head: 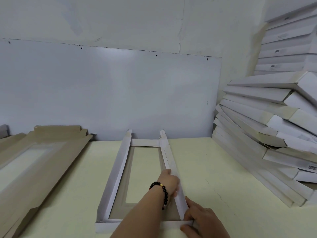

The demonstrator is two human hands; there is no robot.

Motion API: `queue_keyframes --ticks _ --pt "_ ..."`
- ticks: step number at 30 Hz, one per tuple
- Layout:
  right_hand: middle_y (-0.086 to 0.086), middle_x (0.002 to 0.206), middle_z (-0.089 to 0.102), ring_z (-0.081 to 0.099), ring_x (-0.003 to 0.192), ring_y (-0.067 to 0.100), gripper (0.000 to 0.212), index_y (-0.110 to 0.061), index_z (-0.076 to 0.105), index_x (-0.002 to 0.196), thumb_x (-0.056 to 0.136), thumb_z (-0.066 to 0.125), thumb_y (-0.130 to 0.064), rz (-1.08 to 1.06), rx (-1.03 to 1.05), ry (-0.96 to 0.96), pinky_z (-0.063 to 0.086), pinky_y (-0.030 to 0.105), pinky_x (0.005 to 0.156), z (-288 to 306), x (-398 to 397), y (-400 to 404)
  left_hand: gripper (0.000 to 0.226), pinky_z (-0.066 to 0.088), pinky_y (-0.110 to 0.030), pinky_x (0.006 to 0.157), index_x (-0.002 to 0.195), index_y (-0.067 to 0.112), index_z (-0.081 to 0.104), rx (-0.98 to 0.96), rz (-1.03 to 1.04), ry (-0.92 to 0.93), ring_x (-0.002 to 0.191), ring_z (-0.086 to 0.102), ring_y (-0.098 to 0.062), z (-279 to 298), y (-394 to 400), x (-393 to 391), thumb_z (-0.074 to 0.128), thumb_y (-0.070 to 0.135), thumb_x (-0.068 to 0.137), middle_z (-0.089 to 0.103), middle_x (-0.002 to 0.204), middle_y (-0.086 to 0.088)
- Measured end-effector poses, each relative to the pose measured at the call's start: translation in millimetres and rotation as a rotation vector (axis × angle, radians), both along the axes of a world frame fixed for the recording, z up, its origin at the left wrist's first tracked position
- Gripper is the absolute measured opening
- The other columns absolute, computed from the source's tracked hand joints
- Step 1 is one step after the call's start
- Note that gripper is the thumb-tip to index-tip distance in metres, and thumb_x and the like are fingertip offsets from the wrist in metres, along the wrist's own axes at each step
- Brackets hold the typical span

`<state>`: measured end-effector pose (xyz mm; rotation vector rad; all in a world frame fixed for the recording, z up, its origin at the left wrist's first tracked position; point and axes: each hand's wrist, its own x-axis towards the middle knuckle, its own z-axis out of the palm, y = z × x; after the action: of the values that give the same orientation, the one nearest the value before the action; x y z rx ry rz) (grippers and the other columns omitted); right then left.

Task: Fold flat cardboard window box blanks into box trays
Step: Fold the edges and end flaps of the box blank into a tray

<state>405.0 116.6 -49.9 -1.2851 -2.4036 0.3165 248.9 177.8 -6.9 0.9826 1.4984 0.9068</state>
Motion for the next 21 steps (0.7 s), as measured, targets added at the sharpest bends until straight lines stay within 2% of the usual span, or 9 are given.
queue_keyframes --ticks 2,4,6,7,10,12,14,17,21 --pt "-0.026 0.15 0.025 0.06 0.096 0.01 0.024 -0.024 0.065 0.091 0.075 0.071 -0.042 0.001 0.035 0.046 0.034 0.012 0.077 2.0 0.1 -5.0 0.051 0.047 -0.028 0.061 0.14 0.003 0.037 0.047 -0.118 0.245 0.076 0.057 -0.023 5.4 -4.0 -2.1 0.045 0.002 0.089 0.058 0.103 -0.014" --pt "-0.014 0.14 0.05 0.057 0.098 0.001 0.027 -0.032 0.064 0.072 0.055 0.085 -0.036 0.014 0.135 0.095 0.041 0.012 0.07 5.1 2.5 -7.8 0.036 0.048 -0.026 0.081 0.127 0.014 0.051 0.134 -0.321 0.696 0.104 0.058 -0.022 12.5 -13.4 -10.5 0.051 0.013 0.091 0.055 0.122 -0.006" --pt "-0.019 0.119 0.059 0.052 0.097 -0.003 0.029 -0.035 0.064 0.066 0.043 0.08 -0.026 0.133 0.265 0.068 0.041 0.015 0.067 11.2 5.1 -3.6 0.024 0.046 -0.025 0.084 0.113 0.016 0.062 0.175 -0.539 0.995 0.108 0.059 -0.02 21.4 -30.1 -21.5 0.053 0.023 0.092 0.061 0.116 -0.003" --pt "-0.021 0.107 0.059 0.051 0.093 -0.004 0.031 -0.034 0.067 0.066 0.039 0.073 -0.021 0.206 0.295 0.035 0.042 0.016 0.066 14.9 6.9 1.2 0.022 0.047 -0.027 0.082 0.104 0.014 0.066 0.175 -0.628 1.056 0.106 0.061 -0.022 23.7 -40.0 -26.9 0.053 0.028 0.092 0.064 0.108 -0.004" --pt "-0.029 0.081 0.06 0.048 0.087 -0.008 0.038 -0.042 0.07 0.073 0.037 0.069 -0.029 0.321 0.343 -0.299 0.039 0.01 0.072 37.4 12.3 15.9 0.036 0.048 -0.031 0.084 0.099 0.018 0.067 0.152 -0.765 1.04 0.101 0.062 -0.019 31.3 -66.6 -40.3 0.056 0.05 0.087 0.065 0.103 -0.001" --pt "-0.029 0.08 0.058 0.053 0.088 -0.005 0.042 -0.046 0.067 0.083 0.044 0.065 -0.032 0.355 0.419 -0.544 0.039 0.012 0.078 55.0 9.7 24.1 0.034 0.045 -0.035 0.096 0.117 0.021 0.062 0.163 -0.838 1.141 0.115 0.055 -0.021 25.0 -74.2 -40.2 0.057 0.041 0.09 0.059 0.122 0.0" --pt "-0.02 0.09 0.056 0.056 0.095 0.008 0.042 -0.039 0.062 0.095 0.057 0.064 -0.021 0.462 0.397 -0.746 0.046 0.022 0.082 65.9 -0.6 27.3 0.038 0.037 -0.037 0.104 0.134 0.018 0.051 0.164 -0.828 1.23 0.126 0.043 -0.029 13.0 -78.5 -34.0 0.049 0.024 0.096 0.047 0.134 -0.009" --pt "0.001 0.109 0.05 0.046 0.109 0.026 0.036 -0.018 0.052 0.112 0.078 0.056 -0.009 0.644 0.407 -0.871 0.042 0.037 0.091 69.5 -19.9 33.1 0.043 0.034 -0.039 0.107 0.139 0.022 0.049 0.301 -0.766 1.278 0.127 0.036 -0.031 3.8 -84.2 -30.8 0.045 0.019 0.096 0.042 0.13 -0.01" --pt "0.006 0.104 0.051 0.043 0.103 0.028 0.038 -0.013 0.045 0.113 0.078 0.058 -0.007 0.62 0.348 -0.893 0.032 0.036 0.083 77.5 -27.9 36.5 0.041 0.032 -0.031 0.106 0.139 0.025 0.049 0.387 -0.701 1.233 0.13 0.038 -0.025 -3.4 -89.0 -29.3 0.043 0.022 0.099 0.042 0.143 -0.002"
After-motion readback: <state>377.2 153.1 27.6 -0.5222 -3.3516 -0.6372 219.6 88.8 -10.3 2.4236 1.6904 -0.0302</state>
